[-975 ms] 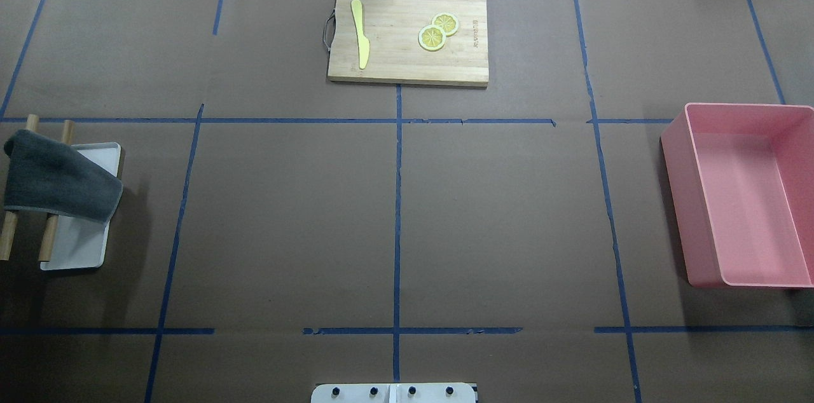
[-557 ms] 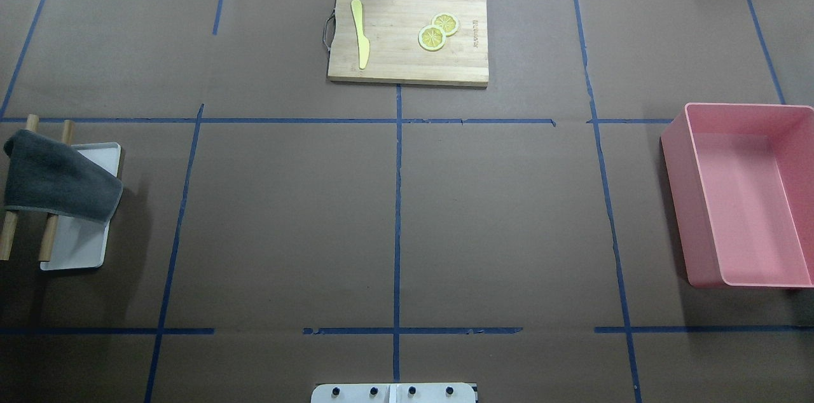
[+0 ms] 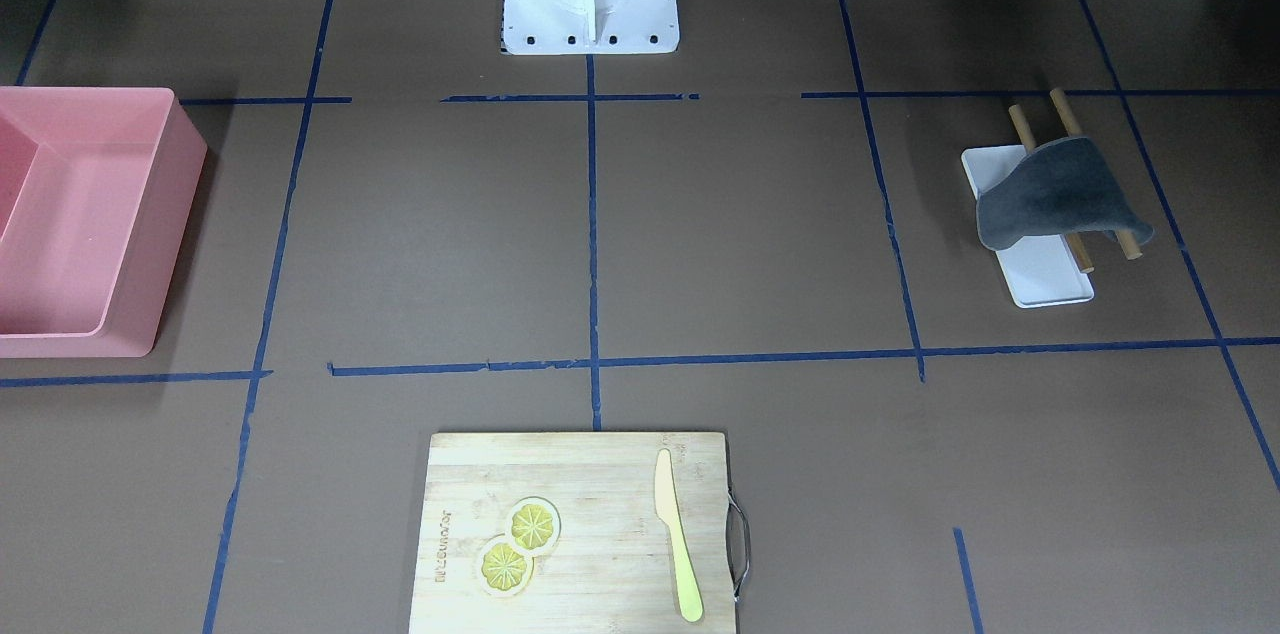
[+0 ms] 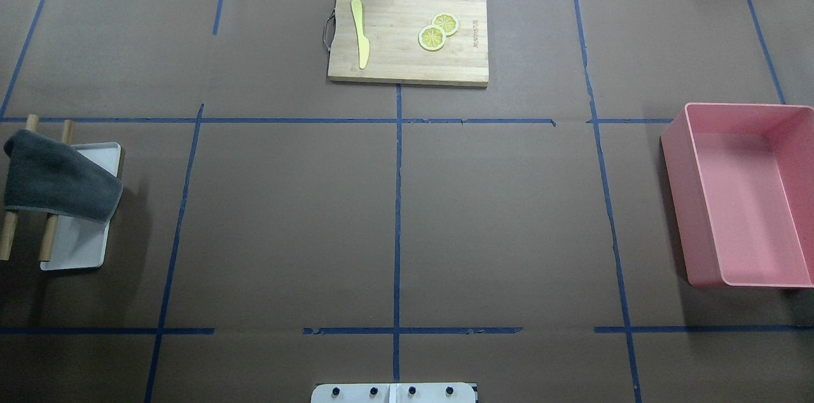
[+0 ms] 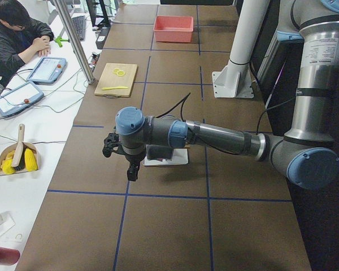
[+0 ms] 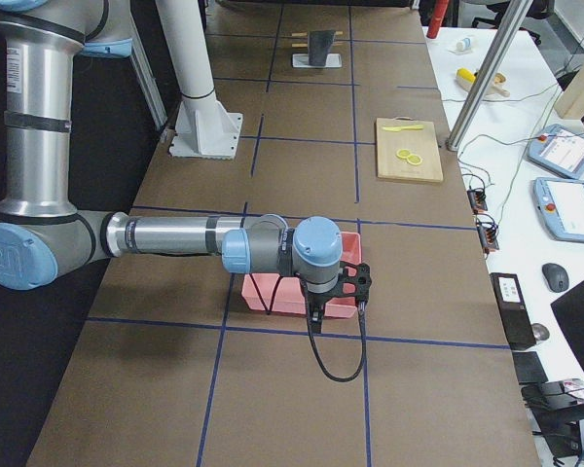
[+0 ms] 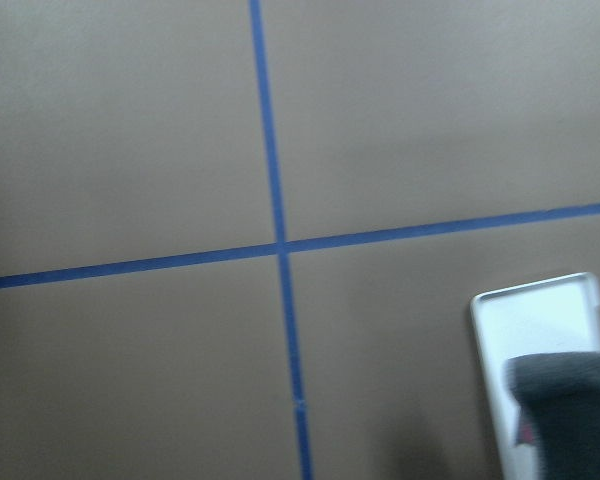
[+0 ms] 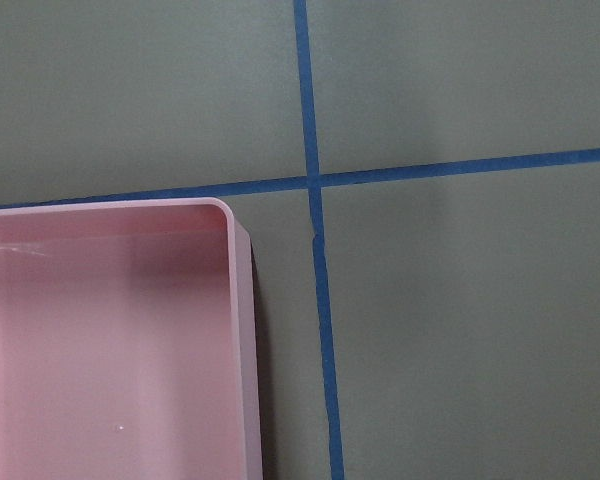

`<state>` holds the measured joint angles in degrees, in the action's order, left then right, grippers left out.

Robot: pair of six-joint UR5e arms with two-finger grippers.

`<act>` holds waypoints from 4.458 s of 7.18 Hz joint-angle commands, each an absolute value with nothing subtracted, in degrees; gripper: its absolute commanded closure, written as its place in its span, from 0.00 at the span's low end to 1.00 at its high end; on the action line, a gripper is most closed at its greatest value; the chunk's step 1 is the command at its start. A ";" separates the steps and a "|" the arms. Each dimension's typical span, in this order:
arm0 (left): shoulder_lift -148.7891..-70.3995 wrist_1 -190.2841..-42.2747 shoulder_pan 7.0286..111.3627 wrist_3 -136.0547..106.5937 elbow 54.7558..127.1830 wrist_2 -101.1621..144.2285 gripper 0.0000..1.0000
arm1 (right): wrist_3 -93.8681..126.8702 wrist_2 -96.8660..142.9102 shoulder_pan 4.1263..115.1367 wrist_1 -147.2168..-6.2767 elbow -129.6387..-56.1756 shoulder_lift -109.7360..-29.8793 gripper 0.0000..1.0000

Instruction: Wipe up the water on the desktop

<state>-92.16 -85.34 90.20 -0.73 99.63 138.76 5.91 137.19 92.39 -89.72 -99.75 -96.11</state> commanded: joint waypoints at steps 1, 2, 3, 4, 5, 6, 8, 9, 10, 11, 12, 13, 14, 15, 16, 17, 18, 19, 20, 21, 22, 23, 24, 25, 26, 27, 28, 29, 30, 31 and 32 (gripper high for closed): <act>-91.07 -87.70 87.03 -11.40 103.33 142.12 0.00 | 6.06 137.46 92.03 -89.91 -100.19 -94.31 0.00; -90.88 -87.89 85.45 -16.82 105.27 142.29 0.00 | 6.06 137.29 91.93 -89.83 -99.41 -94.74 0.00; -89.49 -90.15 83.25 -21.23 106.51 141.95 0.00 | 6.06 137.37 91.85 -89.65 -99.58 -94.75 0.00; -87.73 -95.57 80.97 -24.49 106.52 141.60 0.00 | 6.15 137.46 91.85 -88.08 -99.15 -94.75 0.00; -85.71 -102.15 79.29 -30.79 106.26 140.98 0.00 | 6.15 137.46 91.85 -87.72 -98.62 -94.66 0.00; -83.61 -109.61 75.45 -37.81 106.00 138.02 0.00 | 6.15 137.63 91.85 -87.71 -98.70 -94.66 0.00; -83.67 -114.17 72.00 -42.01 104.24 136.50 0.01 | 6.15 138.25 91.85 -87.71 -98.52 -94.66 0.00; -83.76 -114.52 71.11 -43.58 104.41 136.32 0.01 | 6.15 138.25 91.85 -87.71 -98.53 -94.66 0.00; -83.76 -115.57 69.10 -44.29 104.07 136.32 0.01 | 6.15 138.25 91.85 -87.71 -98.44 -94.66 0.00; -83.85 -115.92 67.52 -44.30 104.06 136.32 0.01 | 6.15 138.25 91.85 -87.71 -98.44 -94.66 0.00; -84.02 -115.93 66.63 -44.21 103.98 136.32 0.01 | 6.15 138.25 91.85 -87.71 -98.35 -94.66 0.00; -83.94 -116.19 66.62 -44.03 103.54 136.41 0.04 | 6.15 138.25 91.85 -87.71 -98.35 -94.66 0.00; -84.02 -116.37 66.62 -44.03 102.93 136.41 0.09 | 6.15 138.25 91.85 -87.71 -98.18 -94.66 0.00; -84.02 -116.37 66.62 -43.95 102.48 136.41 0.10 | 6.07 138.25 91.85 -87.71 -97.91 -94.66 0.00; -84.46 -116.37 66.53 -44.03 101.87 136.41 0.12 | 6.15 138.25 91.85 -87.71 -98.00 -94.66 0.00; -84.46 -116.28 66.53 -43.95 101.78 136.49 0.19 | 6.07 138.25 91.85 -87.71 -98.00 -94.66 0.00; -84.46 -116.37 66.53 -44.03 101.60 136.49 0.30 | 6.15 138.25 91.85 -87.71 -98.00 -94.66 0.00; -84.46 -116.28 66.53 -43.95 101.51 136.49 0.41 | 6.15 138.25 91.85 -87.71 -98.00 -94.66 0.00; -84.46 -116.37 66.53 -43.95 101.60 136.67 0.54 | 6.15 138.25 91.85 -87.71 -98.00 -94.66 0.00; -84.46 -116.37 66.62 -43.86 101.60 136.84 0.68 | 6.15 138.25 91.85 -87.71 -98.00 -94.66 0.00; -84.46 -116.28 66.62 -43.86 101.60 136.93 0.79 | 6.15 138.25 91.85 -87.71 -98.00 -94.66 0.00; -84.46 -116.28 66.71 -43.86 101.78 136.93 0.85 | 6.15 138.25 91.85 -87.71 -98.00 -94.66 0.00; -84.11 -116.19 66.88 -44.03 102.47 137.02 0.92 | 6.15 138.25 91.85 -87.71 -98.00 -94.66 0.00; -83.94 -115.84 66.97 -44.03 102.83 137.02 0.93 | 6.15 138.25 91.85 -87.71 -98.00 -94.66 0.00; -83.85 -115.84 66.97 -44.03 102.92 137.11 0.93 | 6.15 138.25 91.85 -87.71 -98.00 -94.66 0.00; -83.67 -115.75 67.06 -43.95 103.27 137.11 0.94 | 6.15 138.25 91.85 -87.71 -98.00 -94.66 0.00; -83.67 -115.58 68.19 -43.86 103.53 138.24 0.95 | 6.24 138.25 91.93 -87.71 -98.00 -94.66 0.00; -84.11 -115.49 71.77 -43.77 103.62 141.47 0.95 | 6.24 138.25 91.85 -87.71 -98.00 -94.66 0.00; -84.29 -115.40 75.29 -43.77 103.62 144.03 0.95 | 6.15 138.34 91.85 -87.71 -98.00 -94.66 0.00; -84.29 -115.40 77.58 -43.68 103.80 146.23 0.96 | 6.15 138.25 91.85 -87.71 -98.00 -94.66 0.00; -84.46 -115.23 79.17 -43.77 103.97 148.69 0.96 | 6.24 138.34 91.85 -87.71 -98.00 -94.57 0.00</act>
<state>-84.30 -115.37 76.71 -43.74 103.78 145.73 6.18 138.29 91.85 -87.71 -98.00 -94.63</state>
